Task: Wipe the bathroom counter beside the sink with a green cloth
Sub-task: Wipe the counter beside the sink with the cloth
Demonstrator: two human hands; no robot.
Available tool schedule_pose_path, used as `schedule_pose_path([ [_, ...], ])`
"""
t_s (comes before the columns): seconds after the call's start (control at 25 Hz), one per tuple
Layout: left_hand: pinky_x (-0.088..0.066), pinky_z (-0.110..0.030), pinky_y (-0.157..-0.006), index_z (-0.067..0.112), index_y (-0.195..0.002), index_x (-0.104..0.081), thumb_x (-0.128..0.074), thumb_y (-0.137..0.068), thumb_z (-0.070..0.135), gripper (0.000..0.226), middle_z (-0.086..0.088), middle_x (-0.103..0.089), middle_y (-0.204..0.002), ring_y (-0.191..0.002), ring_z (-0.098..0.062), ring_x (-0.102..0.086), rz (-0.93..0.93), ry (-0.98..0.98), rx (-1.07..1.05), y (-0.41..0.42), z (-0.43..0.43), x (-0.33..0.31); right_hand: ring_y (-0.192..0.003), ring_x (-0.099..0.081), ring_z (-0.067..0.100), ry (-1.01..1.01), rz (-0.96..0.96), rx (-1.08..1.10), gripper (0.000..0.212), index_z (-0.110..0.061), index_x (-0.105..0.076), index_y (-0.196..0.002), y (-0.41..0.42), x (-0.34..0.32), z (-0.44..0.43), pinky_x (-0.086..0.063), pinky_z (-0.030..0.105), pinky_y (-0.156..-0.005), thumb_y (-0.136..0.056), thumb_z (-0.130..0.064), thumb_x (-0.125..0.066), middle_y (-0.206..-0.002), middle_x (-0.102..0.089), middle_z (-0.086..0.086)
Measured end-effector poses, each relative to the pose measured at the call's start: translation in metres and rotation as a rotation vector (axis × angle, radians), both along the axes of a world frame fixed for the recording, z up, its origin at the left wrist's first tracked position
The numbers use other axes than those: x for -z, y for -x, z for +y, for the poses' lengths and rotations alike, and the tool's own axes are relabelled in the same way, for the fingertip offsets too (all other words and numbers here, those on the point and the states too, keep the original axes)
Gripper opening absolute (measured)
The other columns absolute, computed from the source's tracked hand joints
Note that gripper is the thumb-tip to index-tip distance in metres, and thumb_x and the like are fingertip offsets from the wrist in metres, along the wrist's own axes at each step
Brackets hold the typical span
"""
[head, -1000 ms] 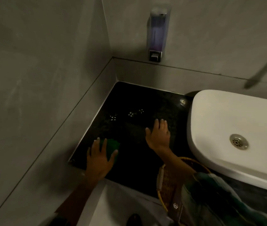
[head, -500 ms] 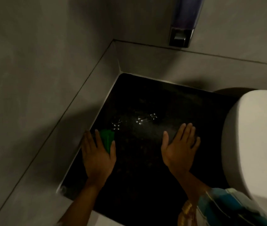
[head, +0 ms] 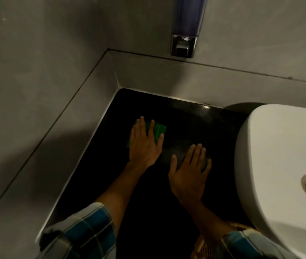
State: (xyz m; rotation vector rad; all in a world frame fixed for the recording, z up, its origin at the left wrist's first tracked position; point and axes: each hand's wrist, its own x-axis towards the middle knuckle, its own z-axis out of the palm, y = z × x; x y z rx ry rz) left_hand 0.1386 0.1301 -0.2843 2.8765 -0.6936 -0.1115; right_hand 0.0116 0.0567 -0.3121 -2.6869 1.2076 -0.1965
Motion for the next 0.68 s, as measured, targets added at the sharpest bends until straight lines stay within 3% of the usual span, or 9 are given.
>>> schedule_pose_path([
  [0.2, -0.010, -0.041, -0.119, 0.027, -0.145, -0.028, -0.028, -0.093, 0.052, 0.058, -0.008, -0.019, -0.160, -0.148, -0.025, -0.011, -0.081, -0.031, 0.403, 0.011, 0.006, 0.008, -0.144, -0.028, 0.029, 0.047, -0.023, 0.017, 0.060, -0.004, -0.035, -0.144, -0.004, 0.005, -0.030, -0.011, 0.047, -0.113, -0.096, -0.039, -0.029, -0.154, -0.036, 0.016],
  [0.36, -0.019, -0.046, -0.118, 0.019, -0.145, -0.030, -0.023, -0.093, 0.053, 0.062, -0.013, -0.017, -0.159, -0.147, -0.029, -0.012, -0.051, 0.021, 0.218, 0.014, 0.056, 0.010, -0.144, -0.028, 0.029, 0.057, -0.018, 0.024, 0.060, -0.005, -0.033, -0.144, 0.001, 0.004, -0.035, -0.009, 0.046, -0.114, -0.097, -0.042, -0.026, -0.154, -0.035, 0.015],
  [0.68, -0.017, -0.053, -0.117, 0.011, -0.143, -0.033, -0.037, -0.095, 0.045, 0.059, -0.024, -0.023, -0.155, -0.143, -0.040, -0.018, -0.096, 0.065, -0.078, -0.067, 0.037, 0.018, -0.145, -0.026, 0.029, 0.052, 0.007, 0.028, 0.062, -0.004, -0.033, -0.145, 0.027, -0.002, -0.015, -0.012, 0.049, -0.114, -0.095, -0.041, -0.027, -0.155, -0.033, 0.016],
])
